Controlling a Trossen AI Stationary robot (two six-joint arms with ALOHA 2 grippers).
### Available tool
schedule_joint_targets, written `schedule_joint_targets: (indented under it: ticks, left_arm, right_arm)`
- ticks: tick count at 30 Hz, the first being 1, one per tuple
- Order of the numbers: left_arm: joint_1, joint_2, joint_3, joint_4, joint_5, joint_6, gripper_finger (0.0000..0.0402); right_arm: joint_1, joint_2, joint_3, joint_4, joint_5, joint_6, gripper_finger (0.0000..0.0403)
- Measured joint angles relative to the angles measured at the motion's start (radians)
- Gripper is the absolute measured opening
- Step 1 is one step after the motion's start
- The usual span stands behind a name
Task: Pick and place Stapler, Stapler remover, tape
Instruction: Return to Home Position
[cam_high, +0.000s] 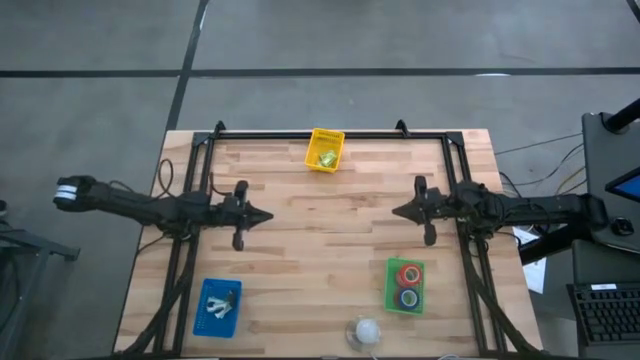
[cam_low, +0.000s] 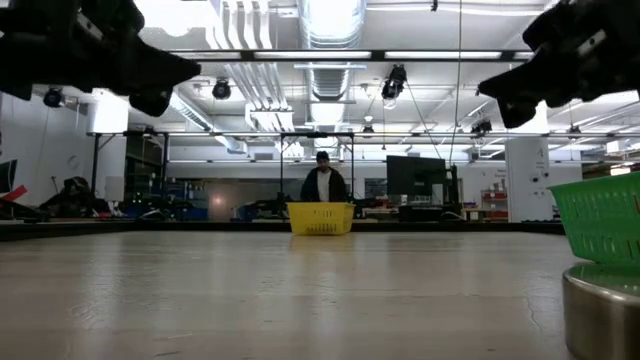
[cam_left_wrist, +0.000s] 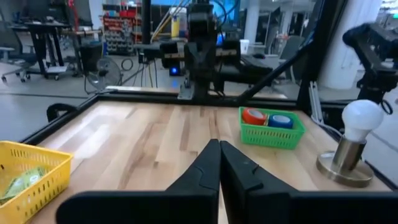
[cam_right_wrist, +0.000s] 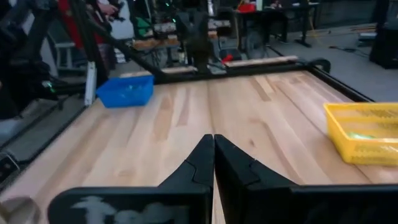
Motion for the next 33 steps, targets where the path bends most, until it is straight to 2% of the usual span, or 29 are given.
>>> schedule_joint_targets:
  ticks: [9,16,27,33]
  left_arm:
    - [0.0,-0.165,-0.123,-0.005,-0.007,-0.039,0.0007]
    - [0.0,-0.268,-0.156,-0.051,-0.033,0.013,0.0011]
    - [0.0,-0.315,-0.156,-0.177,-0.038,0.021,0.0018]
    - [0.0,-0.314,-0.156,-0.184,-0.038,0.019,0.0021]
  right_arm:
    - [-0.012,-0.14,-0.075,-0.008,0.012,-0.019,0.0008]
    - [-0.015,-0.244,-0.123,-0.007,0.057,-0.036,0.0008]
    - [-0.014,-0.278,-0.134,-0.091,0.068,-0.107,0.0008]
    - [-0.014,-0.276,-0.133,-0.084,0.083,-0.064,0.0008]
